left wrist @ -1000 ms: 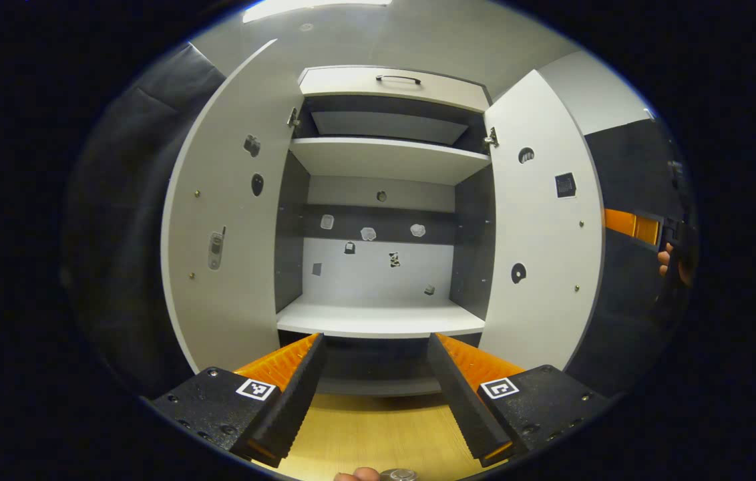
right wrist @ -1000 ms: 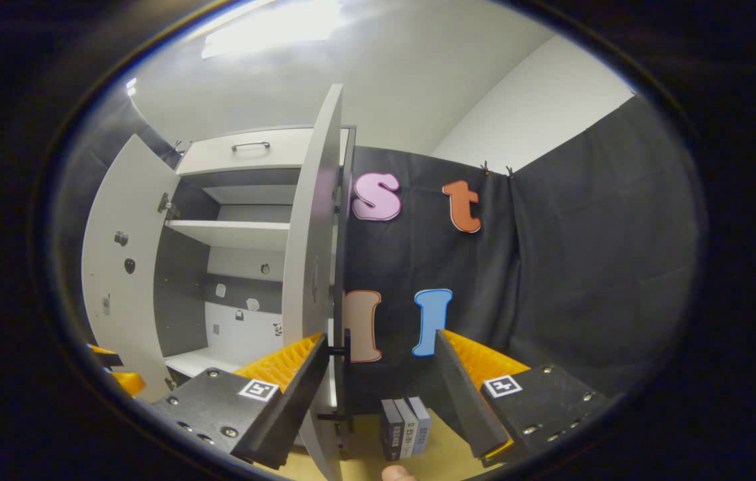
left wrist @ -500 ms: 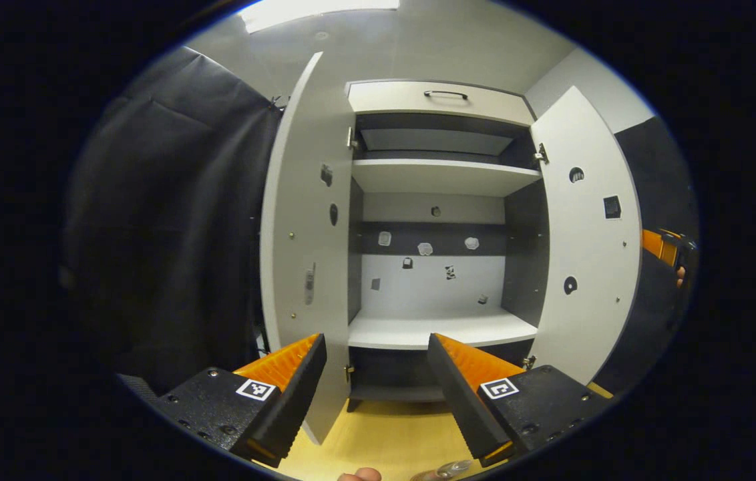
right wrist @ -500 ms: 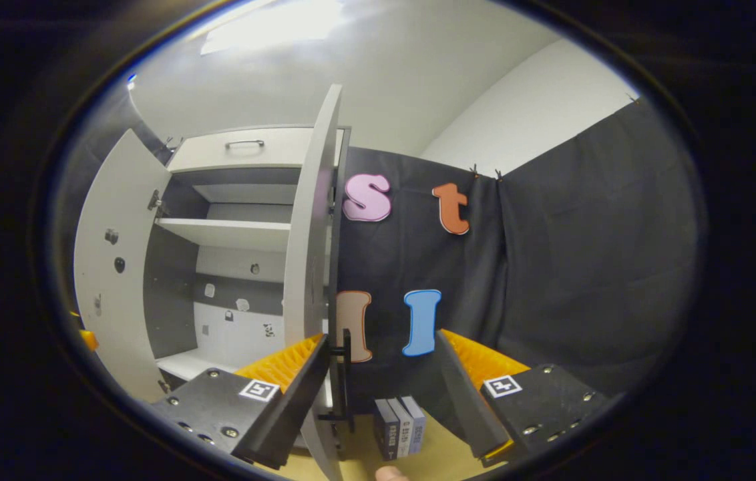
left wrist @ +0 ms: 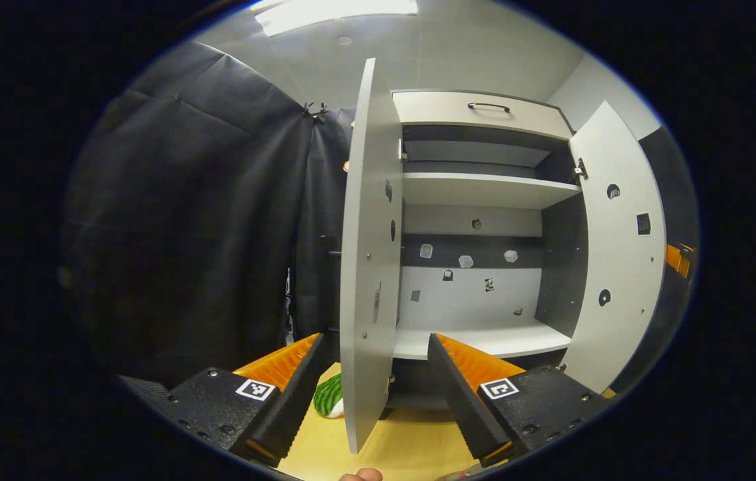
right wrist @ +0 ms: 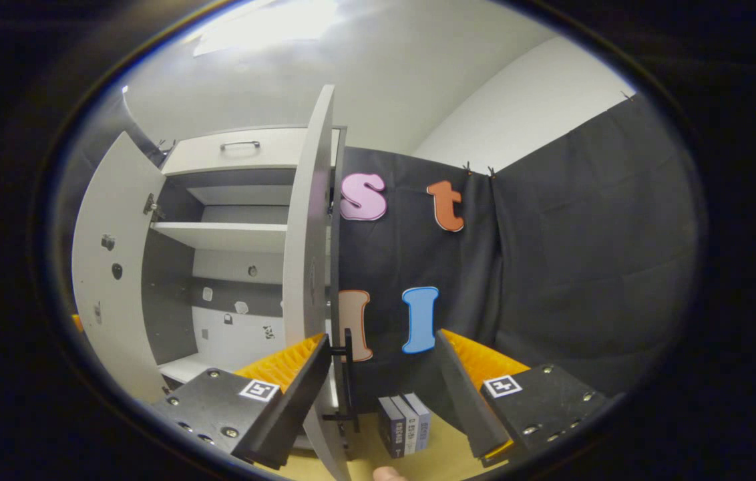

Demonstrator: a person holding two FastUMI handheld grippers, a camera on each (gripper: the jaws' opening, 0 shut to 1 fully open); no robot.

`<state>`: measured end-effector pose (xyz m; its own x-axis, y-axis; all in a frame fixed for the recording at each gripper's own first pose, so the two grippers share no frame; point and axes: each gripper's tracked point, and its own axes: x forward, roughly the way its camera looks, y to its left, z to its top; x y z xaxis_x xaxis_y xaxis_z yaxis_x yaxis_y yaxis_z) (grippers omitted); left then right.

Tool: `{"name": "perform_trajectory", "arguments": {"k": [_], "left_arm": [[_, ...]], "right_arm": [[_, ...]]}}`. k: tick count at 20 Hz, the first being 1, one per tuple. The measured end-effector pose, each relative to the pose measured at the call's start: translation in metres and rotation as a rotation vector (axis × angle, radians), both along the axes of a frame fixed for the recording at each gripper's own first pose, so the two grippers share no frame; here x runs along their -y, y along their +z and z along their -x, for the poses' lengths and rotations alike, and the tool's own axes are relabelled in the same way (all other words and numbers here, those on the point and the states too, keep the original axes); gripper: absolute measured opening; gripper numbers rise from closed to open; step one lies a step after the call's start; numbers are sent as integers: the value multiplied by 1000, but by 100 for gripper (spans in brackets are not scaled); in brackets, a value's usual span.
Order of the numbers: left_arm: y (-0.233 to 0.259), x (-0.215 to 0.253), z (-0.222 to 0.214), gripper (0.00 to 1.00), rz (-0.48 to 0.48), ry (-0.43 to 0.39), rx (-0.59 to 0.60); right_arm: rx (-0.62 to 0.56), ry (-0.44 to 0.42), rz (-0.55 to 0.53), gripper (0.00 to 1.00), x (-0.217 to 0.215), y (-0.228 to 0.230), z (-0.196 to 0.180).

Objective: Grasp the bottle in the cabinet with the left hand and place it on the coaster, then close the right door with the right hand and the left door with the left hand.

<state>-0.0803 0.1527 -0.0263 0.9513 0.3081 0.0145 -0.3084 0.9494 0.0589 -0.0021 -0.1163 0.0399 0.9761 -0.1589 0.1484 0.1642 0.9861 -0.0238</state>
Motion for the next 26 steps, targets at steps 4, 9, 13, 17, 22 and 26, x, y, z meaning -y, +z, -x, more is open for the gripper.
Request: {"name": "perform_trajectory", "arguments": {"k": [4, 9, 13, 17, 22, 26], "left_arm": [[1, -14, 1, 96, 24, 26, 14], [6, -27, 1, 96, 55, 39, 43], [7, -38, 6, 96, 68, 61, 55], [8, -50, 10, 96, 75, 82, 58], [3, -65, 15, 93, 67, 117, 48], [-3, -74, 18, 93, 66, 134, 35]], "right_arm": [[-4, 20, -5, 95, -14, -2, 0], [-9, 62, -3, 95, -38, -3, -3], [-14, 108, -5, 95, -59, -5, -8], [-21, 154, -21, 95, -81, -9, -15], [-23, 240, -19, 95, -118, -8, -24], [-19, 319, -26, 95, -147, -7, -28]]}}
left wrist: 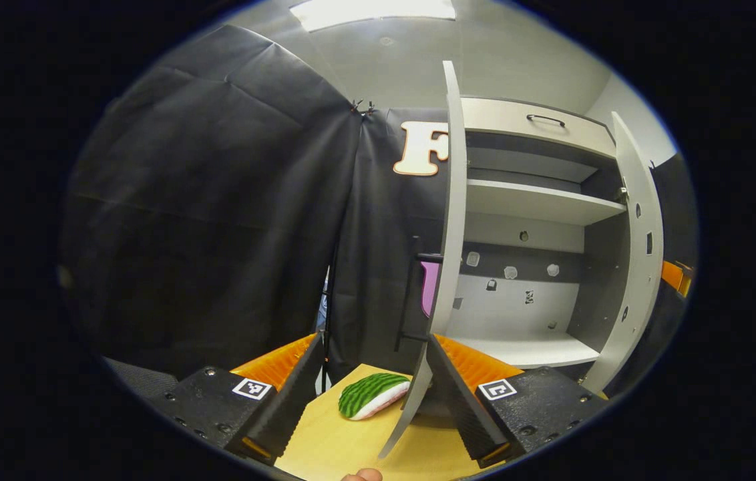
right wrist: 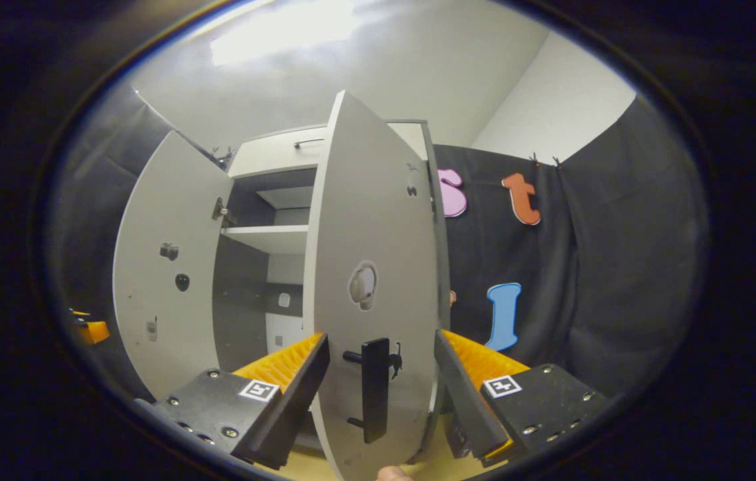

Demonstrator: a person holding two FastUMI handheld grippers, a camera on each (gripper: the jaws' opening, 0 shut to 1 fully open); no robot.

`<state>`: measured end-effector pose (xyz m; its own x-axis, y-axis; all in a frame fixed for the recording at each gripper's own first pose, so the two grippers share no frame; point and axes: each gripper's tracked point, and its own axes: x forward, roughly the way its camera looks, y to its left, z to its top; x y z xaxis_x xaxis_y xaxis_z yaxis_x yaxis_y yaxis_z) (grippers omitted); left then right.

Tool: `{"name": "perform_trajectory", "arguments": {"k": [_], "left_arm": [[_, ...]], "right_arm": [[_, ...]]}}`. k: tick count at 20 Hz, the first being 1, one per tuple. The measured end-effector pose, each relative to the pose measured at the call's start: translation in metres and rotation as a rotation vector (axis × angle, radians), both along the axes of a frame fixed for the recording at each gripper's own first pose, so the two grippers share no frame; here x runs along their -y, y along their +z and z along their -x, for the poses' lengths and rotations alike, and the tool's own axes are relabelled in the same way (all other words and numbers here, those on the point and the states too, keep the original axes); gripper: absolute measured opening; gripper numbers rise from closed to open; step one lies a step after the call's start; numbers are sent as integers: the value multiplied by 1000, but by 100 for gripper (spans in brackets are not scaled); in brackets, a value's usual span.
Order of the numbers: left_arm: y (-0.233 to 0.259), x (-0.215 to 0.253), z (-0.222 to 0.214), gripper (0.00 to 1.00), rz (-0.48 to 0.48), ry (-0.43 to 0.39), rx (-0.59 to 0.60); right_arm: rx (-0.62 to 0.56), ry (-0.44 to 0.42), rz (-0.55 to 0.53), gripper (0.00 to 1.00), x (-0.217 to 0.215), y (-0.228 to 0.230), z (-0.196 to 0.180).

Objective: Grasp the bottle in the cabinet with the left hand and place it on the coaster, then close the right door with the right hand and the left door with the left hand.

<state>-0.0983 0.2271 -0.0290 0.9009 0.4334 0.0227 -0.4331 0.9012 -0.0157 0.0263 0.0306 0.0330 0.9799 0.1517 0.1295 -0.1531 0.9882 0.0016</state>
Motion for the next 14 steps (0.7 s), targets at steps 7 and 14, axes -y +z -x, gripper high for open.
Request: {"name": "perform_trajectory", "arguments": {"k": [7, 14], "left_arm": [[-7, -9, -1, 96, 6, 15, -15], [-12, -14, -5, 93, 21, 8, -30]], "right_arm": [[-9, 51, -21, 95, -22, -2, -2], [-8, 42, 1, 95, -23, -6, -2]]}}
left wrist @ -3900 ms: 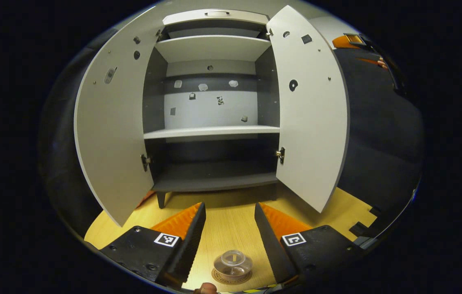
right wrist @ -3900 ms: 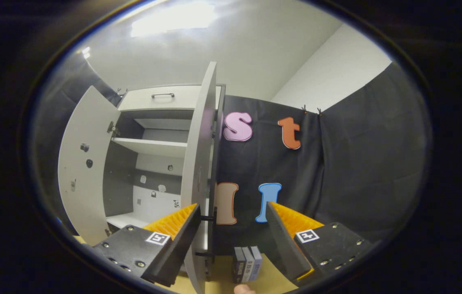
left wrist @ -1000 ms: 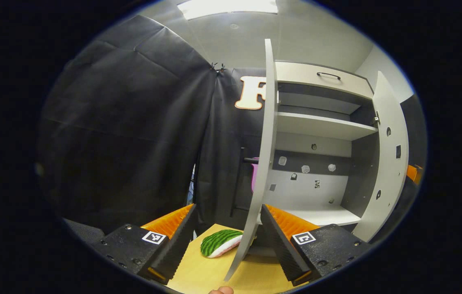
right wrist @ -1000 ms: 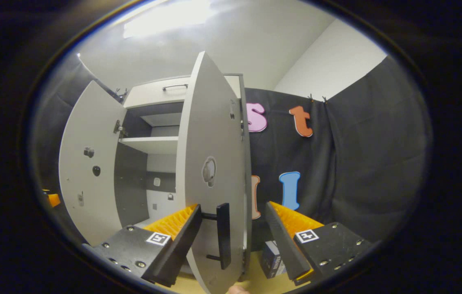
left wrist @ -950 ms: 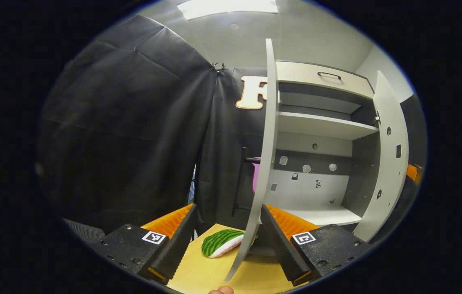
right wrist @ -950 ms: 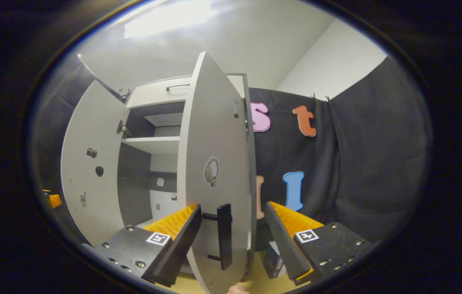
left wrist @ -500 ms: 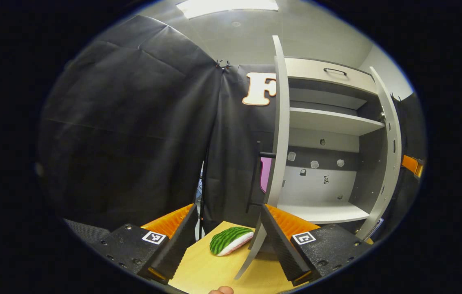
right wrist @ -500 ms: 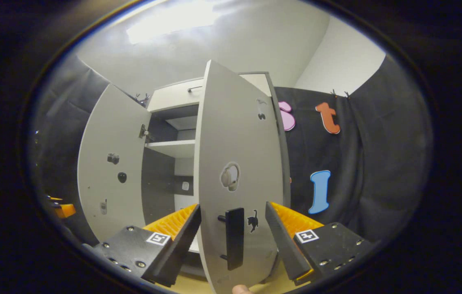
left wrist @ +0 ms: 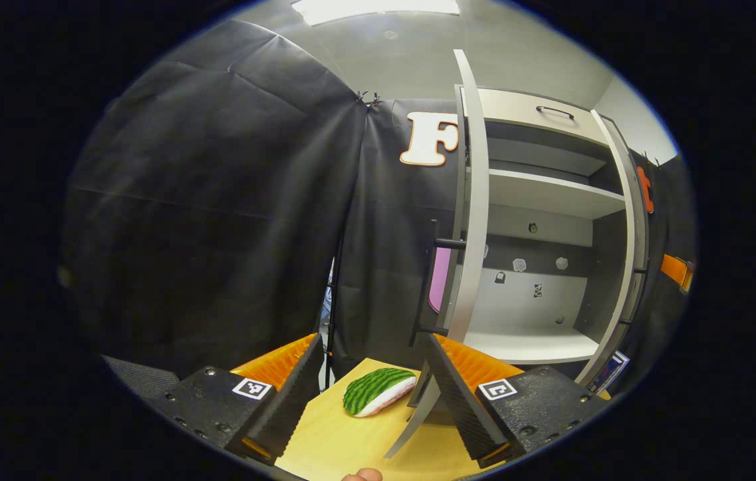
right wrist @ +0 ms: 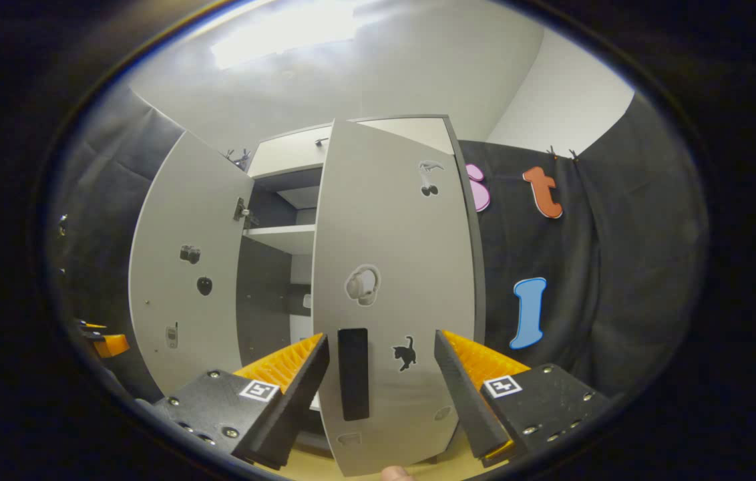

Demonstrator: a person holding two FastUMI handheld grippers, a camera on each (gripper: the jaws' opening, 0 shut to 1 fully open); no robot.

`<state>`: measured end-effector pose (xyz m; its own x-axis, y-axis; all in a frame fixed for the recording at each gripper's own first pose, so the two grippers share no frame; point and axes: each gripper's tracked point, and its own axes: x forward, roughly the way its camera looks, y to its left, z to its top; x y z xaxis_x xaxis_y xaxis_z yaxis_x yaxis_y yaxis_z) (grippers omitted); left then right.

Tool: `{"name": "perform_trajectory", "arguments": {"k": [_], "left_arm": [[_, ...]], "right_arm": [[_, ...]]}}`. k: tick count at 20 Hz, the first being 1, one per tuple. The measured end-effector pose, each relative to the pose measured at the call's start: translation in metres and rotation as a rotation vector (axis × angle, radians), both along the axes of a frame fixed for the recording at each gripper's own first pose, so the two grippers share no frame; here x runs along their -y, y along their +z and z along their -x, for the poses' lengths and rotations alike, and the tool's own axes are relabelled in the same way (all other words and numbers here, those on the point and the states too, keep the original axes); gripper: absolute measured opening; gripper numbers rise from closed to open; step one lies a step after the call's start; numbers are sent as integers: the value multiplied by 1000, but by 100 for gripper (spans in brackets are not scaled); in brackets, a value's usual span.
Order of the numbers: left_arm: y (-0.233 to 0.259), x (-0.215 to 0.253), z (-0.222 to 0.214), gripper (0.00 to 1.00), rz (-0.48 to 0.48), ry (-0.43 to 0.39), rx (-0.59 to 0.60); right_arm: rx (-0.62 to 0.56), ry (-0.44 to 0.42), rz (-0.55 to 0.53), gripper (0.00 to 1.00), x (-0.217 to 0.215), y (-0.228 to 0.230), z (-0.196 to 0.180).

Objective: Grasp the bottle in the cabinet with the left hand and place it on the coaster, then close the right door with the right hand and the left door with the left hand.

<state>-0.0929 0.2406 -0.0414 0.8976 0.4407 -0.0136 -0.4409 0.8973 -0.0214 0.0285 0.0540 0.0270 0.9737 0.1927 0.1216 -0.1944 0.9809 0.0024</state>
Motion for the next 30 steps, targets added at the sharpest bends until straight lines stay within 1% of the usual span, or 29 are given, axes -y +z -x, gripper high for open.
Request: {"name": "perform_trajectory", "arguments": {"k": [8, 9, 10, 12, 13, 15, 19, 20, 23, 25, 26, 27, 28, 29, 30], "left_arm": [[-8, -7, -12, 93, 5, -6, -21], [-7, -8, -14, 96, 6, -7, -22], [-7, -9, -16, 93, 6, -8, -22], [-7, -10, -20, 93, 6, -10, -25], [-7, -10, -21, 97, 5, -9, -27], [-7, -9, -22, 97, 3, -10, -30], [-7, -7, -27, 100, 2, -16, -35], [-6, -7, -28, 97, 1, -17, -36], [-7, -6, -30, 96, 0, -19, -39], [-7, -7, -32, 92, -7, -11, -45], [-8, -7, -33, 96, -7, -10, -47], [-7, -7, -33, 96, -7, -11, -46], [-7, -7, -33, 93, -6, -11, -46], [-7, -7, -33, 93, -3, -11, -47], [-7, -7, -33, 100, -2, -12, -49]], "right_arm": [[1, -15, 2, 95, 0, -2, 0], [1, -17, 3, 95, 0, -2, 0], [1, -18, 5, 95, 0, -3, -1], [0, -20, 8, 95, 0, -3, -1], [0, -20, 9, 95, 0, -3, -1], [-2, -20, 12, 95, -1, -3, -1], [-4, -24, 12, 95, -1, -3, -2], [-5, -26, 12, 95, 0, -4, -2], [-7, -30, 12, 95, 0, -4, -2], [-7, -33, 13, 95, 0, -3, -3], [-7, -34, 13, 95, 0, -3, -2], [-7, -36, 13, 95, 1, -3, -2], [-9, -37, 14, 92, 1, -4, -2], [-11, -38, 14, 92, 1, -4, -3], [-12, -37, 13, 92, 1, -4, -2]]}}
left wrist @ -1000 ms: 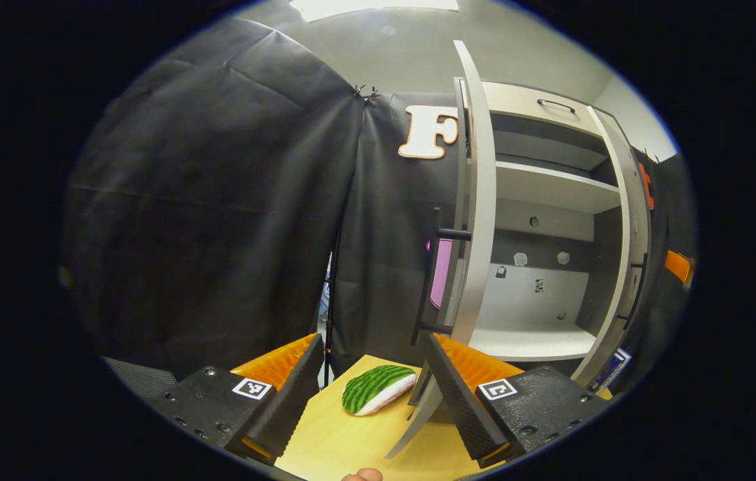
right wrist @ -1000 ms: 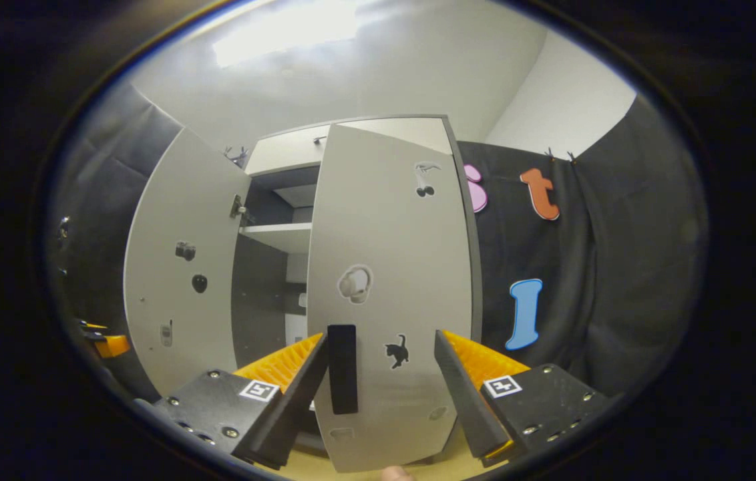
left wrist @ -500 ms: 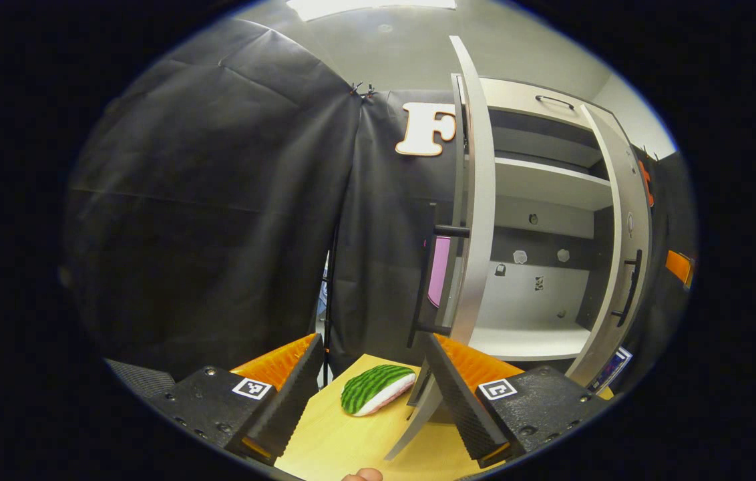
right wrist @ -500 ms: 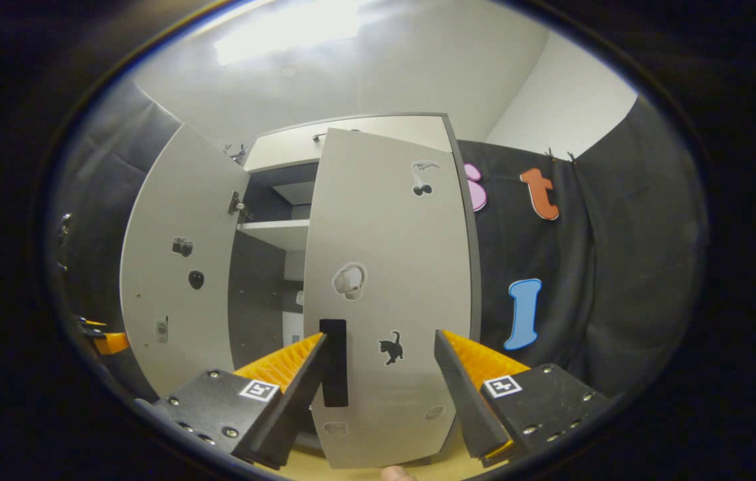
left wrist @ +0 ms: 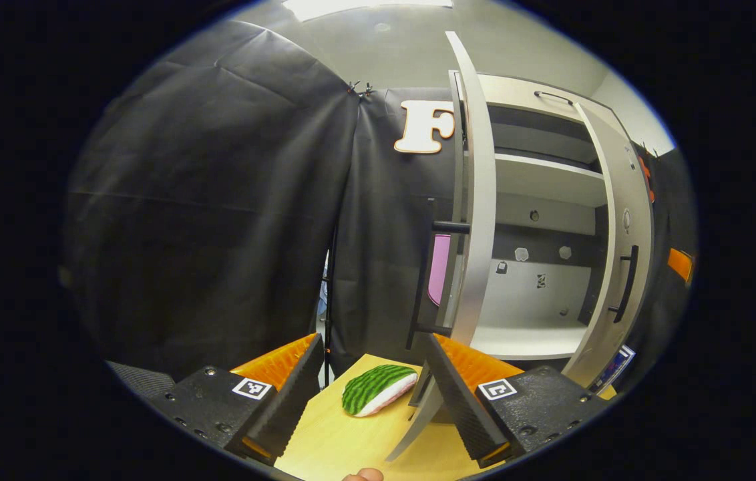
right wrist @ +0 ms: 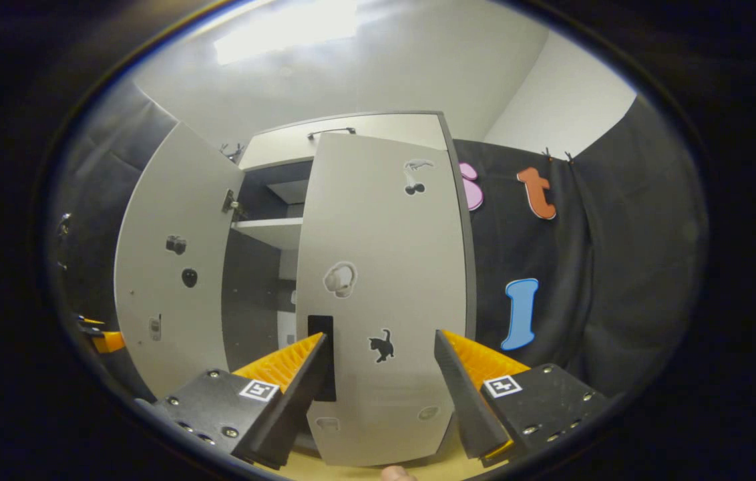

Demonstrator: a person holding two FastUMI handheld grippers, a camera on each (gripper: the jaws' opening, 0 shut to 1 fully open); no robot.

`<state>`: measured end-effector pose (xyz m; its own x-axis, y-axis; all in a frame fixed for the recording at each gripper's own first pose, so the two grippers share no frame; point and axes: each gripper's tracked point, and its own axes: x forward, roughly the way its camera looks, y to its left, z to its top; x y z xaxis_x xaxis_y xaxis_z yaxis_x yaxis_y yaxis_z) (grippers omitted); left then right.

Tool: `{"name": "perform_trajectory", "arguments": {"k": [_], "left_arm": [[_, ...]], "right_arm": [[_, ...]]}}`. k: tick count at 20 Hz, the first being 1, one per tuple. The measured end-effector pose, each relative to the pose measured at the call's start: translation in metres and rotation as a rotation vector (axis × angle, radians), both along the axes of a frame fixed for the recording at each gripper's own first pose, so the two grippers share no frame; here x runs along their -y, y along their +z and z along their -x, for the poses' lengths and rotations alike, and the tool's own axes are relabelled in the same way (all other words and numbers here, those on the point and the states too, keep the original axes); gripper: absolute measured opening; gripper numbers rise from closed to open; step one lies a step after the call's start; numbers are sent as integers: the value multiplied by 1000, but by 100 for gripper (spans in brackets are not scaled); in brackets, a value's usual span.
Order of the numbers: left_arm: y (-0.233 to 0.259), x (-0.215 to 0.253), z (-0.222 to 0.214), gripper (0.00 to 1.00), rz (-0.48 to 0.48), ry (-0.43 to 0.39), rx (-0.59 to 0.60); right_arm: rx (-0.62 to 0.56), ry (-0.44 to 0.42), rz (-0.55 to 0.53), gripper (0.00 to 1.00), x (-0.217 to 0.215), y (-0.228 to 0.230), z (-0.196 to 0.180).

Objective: Grasp the bottle in the cabinet with the left hand and place it on the coaster, then close the right door with the right hand and the left door with the left hand.

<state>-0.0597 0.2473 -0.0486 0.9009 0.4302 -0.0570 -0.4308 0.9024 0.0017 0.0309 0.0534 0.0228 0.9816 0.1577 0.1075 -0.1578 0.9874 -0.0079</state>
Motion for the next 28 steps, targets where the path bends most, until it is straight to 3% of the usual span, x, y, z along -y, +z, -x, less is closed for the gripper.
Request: {"name": "perform_trajectory", "arguments": {"k": [1, 2, 9, 10, 11, 25, 26, 28], "left_arm": [[0, -1, 0, 100, 0, -1, -1], [0, 0, 0, 93, 0, -1, -3], [1, 3, -2, 95, 4, -16, -8], [1, 3, -3, 100, 5, -20, -9], [1, 4, -3, 95, 6, -21, -12], [-6, 24, 1, 95, 46, -80, -20], [-7, 29, 0, 90, 56, -90, -16], [-8, 36, 0, 95, 71, -104, -12]], "right_arm": [[0, 1, -2, 92, 0, 0, 0], [0, 2, -3, 92, 0, 1, 0], [-5, 12, -2, 93, -1, 0, 0], [-7, 13, -2, 96, -1, 0, 0], [-9, 12, -2, 96, 0, -1, 0], [-27, 13, -10, 96, 0, -1, 0], [-28, 14, -10, 96, 0, -1, 0], [-28, 12, -10, 96, 0, -1, 0]]}}
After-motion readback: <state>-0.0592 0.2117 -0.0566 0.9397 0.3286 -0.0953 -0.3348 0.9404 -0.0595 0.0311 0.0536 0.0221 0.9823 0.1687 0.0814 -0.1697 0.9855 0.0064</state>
